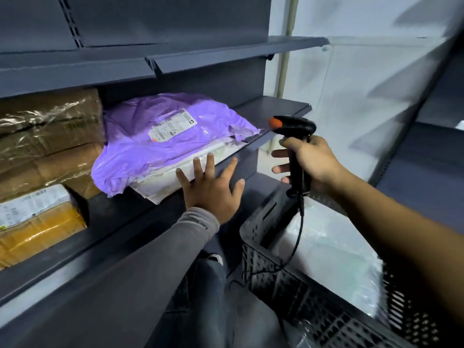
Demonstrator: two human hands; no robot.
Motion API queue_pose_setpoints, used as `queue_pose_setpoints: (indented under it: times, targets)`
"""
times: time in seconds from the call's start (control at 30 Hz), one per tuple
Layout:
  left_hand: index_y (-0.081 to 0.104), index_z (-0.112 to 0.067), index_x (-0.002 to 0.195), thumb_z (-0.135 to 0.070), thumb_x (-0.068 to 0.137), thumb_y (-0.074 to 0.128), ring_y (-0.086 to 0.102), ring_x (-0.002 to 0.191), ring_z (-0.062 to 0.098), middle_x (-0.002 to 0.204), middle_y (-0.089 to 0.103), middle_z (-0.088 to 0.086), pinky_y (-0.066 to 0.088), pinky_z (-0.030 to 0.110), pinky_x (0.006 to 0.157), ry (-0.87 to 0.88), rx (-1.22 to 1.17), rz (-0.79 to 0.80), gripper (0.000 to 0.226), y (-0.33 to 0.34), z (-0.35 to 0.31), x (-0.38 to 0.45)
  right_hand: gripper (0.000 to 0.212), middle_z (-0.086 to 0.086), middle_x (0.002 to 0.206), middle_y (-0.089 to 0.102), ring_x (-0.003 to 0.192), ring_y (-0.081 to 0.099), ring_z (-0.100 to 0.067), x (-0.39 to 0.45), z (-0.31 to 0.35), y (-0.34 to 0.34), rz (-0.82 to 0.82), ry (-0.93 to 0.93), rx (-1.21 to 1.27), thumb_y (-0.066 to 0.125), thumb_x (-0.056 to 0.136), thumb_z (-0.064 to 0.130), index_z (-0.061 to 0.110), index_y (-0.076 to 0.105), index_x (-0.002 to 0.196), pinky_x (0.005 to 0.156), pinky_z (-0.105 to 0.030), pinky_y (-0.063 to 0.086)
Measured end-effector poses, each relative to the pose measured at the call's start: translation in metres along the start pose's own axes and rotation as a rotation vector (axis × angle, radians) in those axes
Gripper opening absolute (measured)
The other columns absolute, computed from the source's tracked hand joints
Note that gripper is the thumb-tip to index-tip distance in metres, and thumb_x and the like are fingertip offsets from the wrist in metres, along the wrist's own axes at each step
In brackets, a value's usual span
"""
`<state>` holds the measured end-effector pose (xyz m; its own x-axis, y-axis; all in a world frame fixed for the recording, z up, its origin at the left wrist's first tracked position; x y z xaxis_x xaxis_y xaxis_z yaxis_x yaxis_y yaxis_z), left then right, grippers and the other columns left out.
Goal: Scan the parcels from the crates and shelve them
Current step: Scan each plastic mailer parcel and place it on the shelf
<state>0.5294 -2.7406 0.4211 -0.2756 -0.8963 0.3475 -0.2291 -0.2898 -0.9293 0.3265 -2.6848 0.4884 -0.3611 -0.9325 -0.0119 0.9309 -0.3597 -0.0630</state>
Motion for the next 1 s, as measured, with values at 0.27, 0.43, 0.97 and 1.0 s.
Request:
queue_pose_setpoints:
  times: [0.27,0.43,0.97,1.0]
  targets:
    - [0.011,-0.055,0.16,-0.07,0.102,0.025,-0.002,0.159,0.036,0.175,0.003,0.007,-0.004,0.068,0.122,0.16,-0.064,0.173,0.062,0.043,-0.083,-0.026,0.013,-0.007,0.097,0.077,0.061,0.074,-0.025,-0.036,-0.04,-0.119,-0.216,0.039,-0.433,0.066,0.096,0.029,0.017,0.065,0.102,0.046,-0.031,0.051]
    - [0.007,-0.054,0.161,-0.068,0.103,0.024,-0.004,0.159,0.036,0.175,0.0,0.007,-0.003,0.066,0.123,0.261,-0.065,0.294,0.062,0.078,-0.124,-0.036,0.015,-0.011,0.091,0.069,0.088,0.067,-0.035,-0.045,-0.078,-0.175,-0.22,0.052,-1.024,0.066,0.092,0.033,0.021,0.061,0.1,0.071,-0.036,0.05]
    - [0.001,-0.056,0.159,-0.066,0.101,0.03,-0.007,0.159,0.035,0.175,-0.009,0.002,0.001,0.064,0.124,0.376,0.043,0.72,0.066,0.233,-0.19,-0.026,0.026,-0.02,0.105,0.072,0.101,0.067,-0.043,-0.043,-0.261,-0.243,-0.307,0.384,-0.932,0.067,0.09,0.034,0.023,0.063,0.114,0.083,-0.04,0.053]
    - [-0.001,-0.058,0.159,-0.066,0.101,0.03,-0.009,0.159,0.034,0.174,-0.011,0.0,0.0,0.065,0.124,0.399,0.056,0.741,0.066,0.239,-0.194,-0.023,0.026,-0.019,0.104,0.073,0.101,0.067,-0.042,-0.045,-0.271,-0.242,-0.332,0.398,-0.89,0.068,0.091,0.033,0.022,0.064,0.113,0.083,-0.039,0.052]
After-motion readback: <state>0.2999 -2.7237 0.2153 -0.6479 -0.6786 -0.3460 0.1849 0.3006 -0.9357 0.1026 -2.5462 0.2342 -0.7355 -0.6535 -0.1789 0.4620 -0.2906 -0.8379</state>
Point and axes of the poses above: each hand's wrist, its own x-axis towards the middle knuckle, its own y-axis out of the palm, z = x × y, the point moved 6 cm from there along x, towards the middle knuckle
